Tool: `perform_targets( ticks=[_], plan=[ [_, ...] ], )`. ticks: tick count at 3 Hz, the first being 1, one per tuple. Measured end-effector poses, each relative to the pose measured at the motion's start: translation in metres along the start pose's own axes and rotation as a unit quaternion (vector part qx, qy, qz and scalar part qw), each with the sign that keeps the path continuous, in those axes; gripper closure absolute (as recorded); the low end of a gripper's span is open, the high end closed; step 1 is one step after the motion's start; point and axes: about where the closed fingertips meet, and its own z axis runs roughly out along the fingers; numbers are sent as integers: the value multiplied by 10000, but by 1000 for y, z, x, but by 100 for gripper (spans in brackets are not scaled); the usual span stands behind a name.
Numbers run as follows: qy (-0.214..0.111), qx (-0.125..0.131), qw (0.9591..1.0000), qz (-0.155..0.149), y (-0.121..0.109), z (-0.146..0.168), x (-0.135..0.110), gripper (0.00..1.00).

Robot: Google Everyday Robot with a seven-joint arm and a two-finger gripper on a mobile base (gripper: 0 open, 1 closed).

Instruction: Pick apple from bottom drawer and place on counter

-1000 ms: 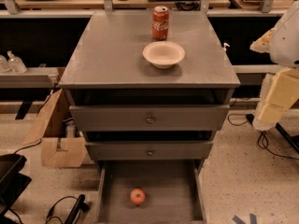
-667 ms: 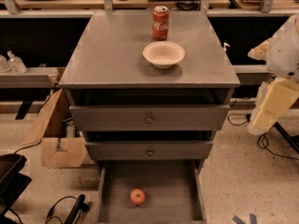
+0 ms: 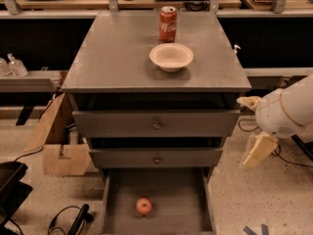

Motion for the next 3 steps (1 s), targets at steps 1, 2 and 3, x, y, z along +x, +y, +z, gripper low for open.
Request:
perform_targets(
  ticks=[1, 2, 3],
  plan=[
    [-578, 287, 9973, -339, -6, 52, 18, 0],
    [-616, 418, 9949, -685, -12, 59, 22, 0],
    [-616, 412, 9949, -687, -12, 59, 21, 0]
  ],
)
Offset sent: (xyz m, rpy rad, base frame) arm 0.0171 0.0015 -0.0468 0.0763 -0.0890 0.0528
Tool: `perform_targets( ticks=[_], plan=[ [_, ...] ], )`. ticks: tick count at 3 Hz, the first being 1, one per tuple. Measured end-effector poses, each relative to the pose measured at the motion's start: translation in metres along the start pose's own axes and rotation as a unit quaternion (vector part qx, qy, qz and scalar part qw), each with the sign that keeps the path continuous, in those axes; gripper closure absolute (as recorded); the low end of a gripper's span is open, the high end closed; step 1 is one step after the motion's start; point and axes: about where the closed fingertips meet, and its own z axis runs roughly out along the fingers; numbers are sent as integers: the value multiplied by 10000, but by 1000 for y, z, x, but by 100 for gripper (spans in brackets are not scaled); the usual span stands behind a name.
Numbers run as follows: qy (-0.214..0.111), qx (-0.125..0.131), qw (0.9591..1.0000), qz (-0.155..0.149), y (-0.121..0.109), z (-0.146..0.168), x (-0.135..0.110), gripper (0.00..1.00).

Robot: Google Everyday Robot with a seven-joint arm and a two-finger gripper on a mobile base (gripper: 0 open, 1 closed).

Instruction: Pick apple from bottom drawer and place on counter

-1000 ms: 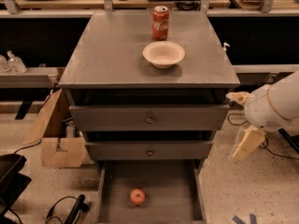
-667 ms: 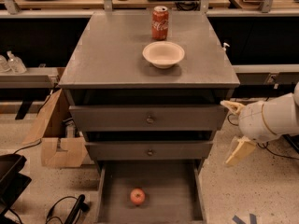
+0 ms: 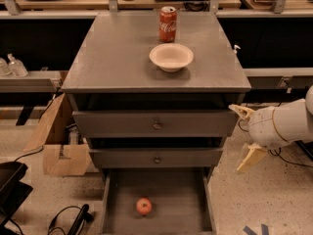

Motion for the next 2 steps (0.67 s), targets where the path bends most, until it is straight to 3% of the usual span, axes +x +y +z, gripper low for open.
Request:
perform_targets(
  ticks=[1, 2],
  plan=[
    [-211, -259, 9994, 95, 12, 42, 6, 0],
    [-853, -340, 9956, 181, 22, 119, 13, 0]
  ],
)
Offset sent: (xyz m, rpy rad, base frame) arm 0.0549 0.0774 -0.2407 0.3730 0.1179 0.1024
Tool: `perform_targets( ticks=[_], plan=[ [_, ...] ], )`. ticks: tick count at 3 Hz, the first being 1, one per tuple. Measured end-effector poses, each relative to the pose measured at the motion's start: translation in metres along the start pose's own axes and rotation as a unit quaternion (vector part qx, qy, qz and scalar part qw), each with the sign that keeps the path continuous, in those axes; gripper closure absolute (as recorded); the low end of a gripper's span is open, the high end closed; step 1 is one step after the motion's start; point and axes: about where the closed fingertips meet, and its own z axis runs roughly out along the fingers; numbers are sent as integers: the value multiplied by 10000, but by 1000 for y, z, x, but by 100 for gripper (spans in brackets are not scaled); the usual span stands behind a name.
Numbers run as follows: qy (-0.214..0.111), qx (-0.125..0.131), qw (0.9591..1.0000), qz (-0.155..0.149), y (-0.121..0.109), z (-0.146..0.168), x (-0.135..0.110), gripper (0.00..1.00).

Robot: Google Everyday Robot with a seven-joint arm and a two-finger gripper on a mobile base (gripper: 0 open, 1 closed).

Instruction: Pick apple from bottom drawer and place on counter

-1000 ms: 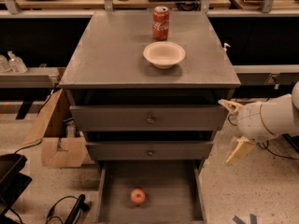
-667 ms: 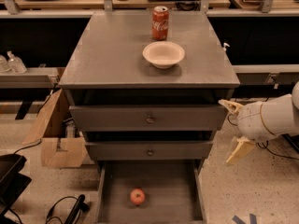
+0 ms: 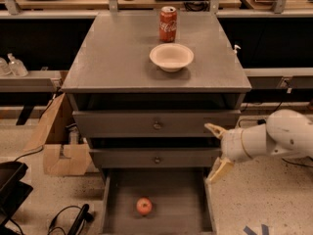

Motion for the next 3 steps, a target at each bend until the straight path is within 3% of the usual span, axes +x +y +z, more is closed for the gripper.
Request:
perform_targets(
  ticks=[1, 2, 3],
  plan=[
    [-575, 271, 9978, -174, -10, 62, 26, 0],
    [-1086, 410, 9925, -396, -19, 114, 64, 0],
    [-1086, 410, 9925, -395, -18, 114, 64, 0]
  ],
)
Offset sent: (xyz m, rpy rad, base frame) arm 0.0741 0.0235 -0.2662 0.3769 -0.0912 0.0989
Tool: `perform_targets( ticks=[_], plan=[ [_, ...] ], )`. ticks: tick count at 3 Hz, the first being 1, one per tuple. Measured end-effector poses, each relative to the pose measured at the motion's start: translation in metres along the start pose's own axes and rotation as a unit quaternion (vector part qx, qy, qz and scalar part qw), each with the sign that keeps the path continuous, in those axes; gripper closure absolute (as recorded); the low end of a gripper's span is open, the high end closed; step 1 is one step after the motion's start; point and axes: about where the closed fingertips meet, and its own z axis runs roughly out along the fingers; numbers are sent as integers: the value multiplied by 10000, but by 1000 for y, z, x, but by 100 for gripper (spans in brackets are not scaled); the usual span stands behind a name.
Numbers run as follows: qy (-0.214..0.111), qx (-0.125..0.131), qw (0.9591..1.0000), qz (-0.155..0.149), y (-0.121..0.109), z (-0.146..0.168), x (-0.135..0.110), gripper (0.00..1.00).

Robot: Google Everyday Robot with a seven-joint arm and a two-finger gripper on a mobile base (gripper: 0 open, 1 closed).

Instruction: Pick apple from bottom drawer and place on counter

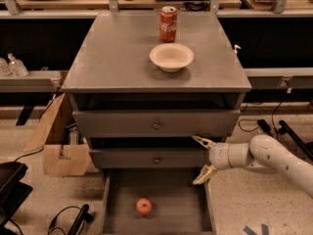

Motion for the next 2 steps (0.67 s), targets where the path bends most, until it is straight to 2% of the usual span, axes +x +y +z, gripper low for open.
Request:
perform_targets(
  ticks=[1, 2],
  plan=[
    [-92, -529, 9974, 489, 52, 12, 65, 0],
    [-140, -540, 9973, 481, 54, 16, 59, 0]
  ],
)
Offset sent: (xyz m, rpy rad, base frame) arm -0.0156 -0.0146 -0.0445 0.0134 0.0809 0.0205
